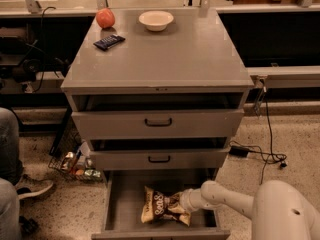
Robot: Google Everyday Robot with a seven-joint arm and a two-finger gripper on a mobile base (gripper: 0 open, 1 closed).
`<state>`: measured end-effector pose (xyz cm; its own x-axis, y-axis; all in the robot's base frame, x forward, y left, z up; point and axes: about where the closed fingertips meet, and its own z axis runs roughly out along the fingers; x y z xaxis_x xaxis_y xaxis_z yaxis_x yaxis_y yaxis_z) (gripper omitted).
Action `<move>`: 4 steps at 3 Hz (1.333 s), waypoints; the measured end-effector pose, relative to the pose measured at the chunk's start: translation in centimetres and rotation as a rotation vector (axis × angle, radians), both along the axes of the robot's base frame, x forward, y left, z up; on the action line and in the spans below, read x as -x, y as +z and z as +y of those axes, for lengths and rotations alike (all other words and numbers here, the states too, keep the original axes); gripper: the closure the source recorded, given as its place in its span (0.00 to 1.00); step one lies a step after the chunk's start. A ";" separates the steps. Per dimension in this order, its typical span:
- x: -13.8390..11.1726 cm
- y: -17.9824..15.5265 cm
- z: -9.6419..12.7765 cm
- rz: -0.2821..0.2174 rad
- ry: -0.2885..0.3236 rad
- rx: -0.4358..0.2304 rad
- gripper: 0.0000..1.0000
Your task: Pick brown chip bag from bottom drawer and place on counter
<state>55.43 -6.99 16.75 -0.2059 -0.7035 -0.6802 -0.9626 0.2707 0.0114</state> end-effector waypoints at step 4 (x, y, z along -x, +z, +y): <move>9.6 18.1 -6.7 -0.161 -0.009 -0.078 1.00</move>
Offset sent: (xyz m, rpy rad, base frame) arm -0.0816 -0.0726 0.1770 0.1487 -0.1624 -0.0026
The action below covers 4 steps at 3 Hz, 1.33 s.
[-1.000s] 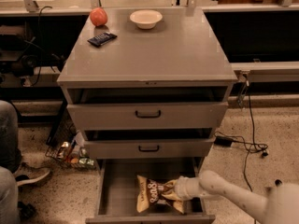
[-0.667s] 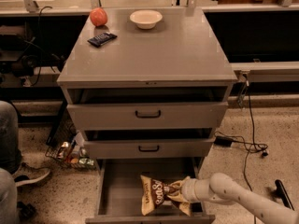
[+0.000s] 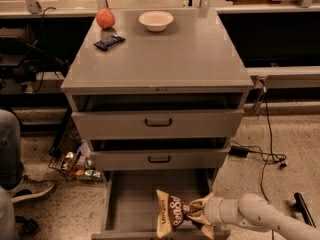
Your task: Pick brown chip bag from bottom drawer and place on counter
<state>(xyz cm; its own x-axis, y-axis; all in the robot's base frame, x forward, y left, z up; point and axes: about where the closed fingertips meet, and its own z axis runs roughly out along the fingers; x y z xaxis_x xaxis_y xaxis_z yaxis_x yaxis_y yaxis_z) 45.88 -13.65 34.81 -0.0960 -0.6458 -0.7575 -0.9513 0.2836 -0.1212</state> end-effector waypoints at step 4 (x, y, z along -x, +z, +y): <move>-2.6 22.7 -5.4 -0.509 -0.015 0.047 1.00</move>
Offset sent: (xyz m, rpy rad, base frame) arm 0.0262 -0.0564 0.1753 -0.0234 -0.4298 -0.0475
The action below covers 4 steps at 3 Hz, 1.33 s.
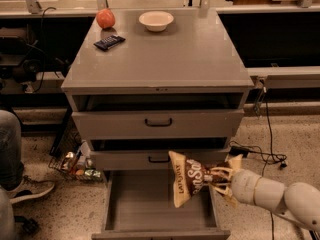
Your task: Pick brown chip bag from bottom drawer and place on counter
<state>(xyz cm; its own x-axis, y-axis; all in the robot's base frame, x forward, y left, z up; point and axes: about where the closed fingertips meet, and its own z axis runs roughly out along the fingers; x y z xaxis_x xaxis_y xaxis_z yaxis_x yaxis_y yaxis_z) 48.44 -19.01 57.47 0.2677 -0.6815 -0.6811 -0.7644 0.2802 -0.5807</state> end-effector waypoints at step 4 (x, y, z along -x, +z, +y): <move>-1.8 9.8 0.5 -0.184 0.042 -0.087 1.00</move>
Offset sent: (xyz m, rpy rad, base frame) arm -0.0038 -0.0018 0.0483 -0.0254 -0.0806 0.0036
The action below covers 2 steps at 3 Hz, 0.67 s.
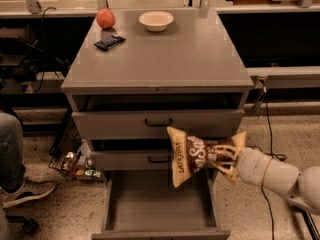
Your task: Pick brown chip bag from bottom drawer and place on counter
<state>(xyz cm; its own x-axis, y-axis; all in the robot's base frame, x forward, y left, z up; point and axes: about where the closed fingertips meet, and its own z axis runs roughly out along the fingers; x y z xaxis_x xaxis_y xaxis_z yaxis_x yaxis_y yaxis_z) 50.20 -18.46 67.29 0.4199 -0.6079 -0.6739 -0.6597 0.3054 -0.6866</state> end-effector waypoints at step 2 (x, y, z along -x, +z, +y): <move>-5.5 14.5 -2.6 -0.362 -0.019 -0.005 1.00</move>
Offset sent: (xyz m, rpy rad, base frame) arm 0.0729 -0.0359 0.2099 -0.0976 -0.5251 -0.0404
